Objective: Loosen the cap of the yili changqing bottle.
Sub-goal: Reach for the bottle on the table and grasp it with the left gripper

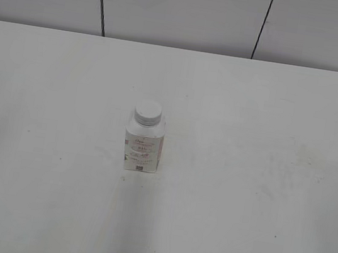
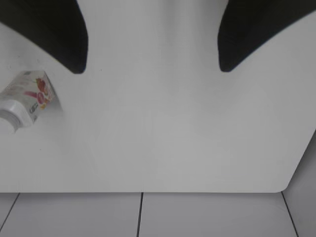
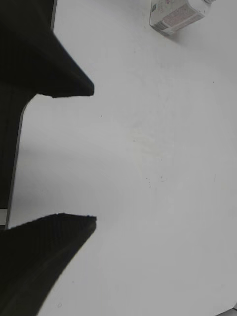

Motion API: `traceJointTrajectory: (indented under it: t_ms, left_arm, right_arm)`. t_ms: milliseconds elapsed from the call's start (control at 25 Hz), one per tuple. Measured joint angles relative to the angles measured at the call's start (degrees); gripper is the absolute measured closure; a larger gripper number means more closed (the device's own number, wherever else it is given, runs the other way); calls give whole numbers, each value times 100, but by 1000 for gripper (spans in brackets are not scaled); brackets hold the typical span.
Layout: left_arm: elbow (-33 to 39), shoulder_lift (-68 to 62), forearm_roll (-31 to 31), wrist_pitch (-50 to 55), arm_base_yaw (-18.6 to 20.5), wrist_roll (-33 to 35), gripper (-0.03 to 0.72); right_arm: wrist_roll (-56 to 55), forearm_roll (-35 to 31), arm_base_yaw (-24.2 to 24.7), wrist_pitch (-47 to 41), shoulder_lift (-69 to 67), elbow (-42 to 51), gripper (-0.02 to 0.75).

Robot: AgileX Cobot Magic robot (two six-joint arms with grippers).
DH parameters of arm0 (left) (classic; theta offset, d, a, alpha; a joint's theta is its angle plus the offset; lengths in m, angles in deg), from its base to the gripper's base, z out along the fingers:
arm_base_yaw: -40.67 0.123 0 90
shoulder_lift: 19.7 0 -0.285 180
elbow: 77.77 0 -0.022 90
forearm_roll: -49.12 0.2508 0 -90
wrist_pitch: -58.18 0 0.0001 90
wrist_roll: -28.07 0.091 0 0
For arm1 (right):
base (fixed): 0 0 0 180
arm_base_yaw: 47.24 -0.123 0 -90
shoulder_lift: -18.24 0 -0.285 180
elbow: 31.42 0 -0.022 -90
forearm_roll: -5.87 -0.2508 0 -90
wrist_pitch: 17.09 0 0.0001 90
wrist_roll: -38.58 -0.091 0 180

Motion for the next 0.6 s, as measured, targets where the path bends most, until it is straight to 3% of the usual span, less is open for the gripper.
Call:
traceJointTrajectory:
  t_ms: [600]
  left_arm:
    - [177,-3450,-95,-4213,0,28,186]
  right_arm:
    - [0,0,0,0,0,0,160]
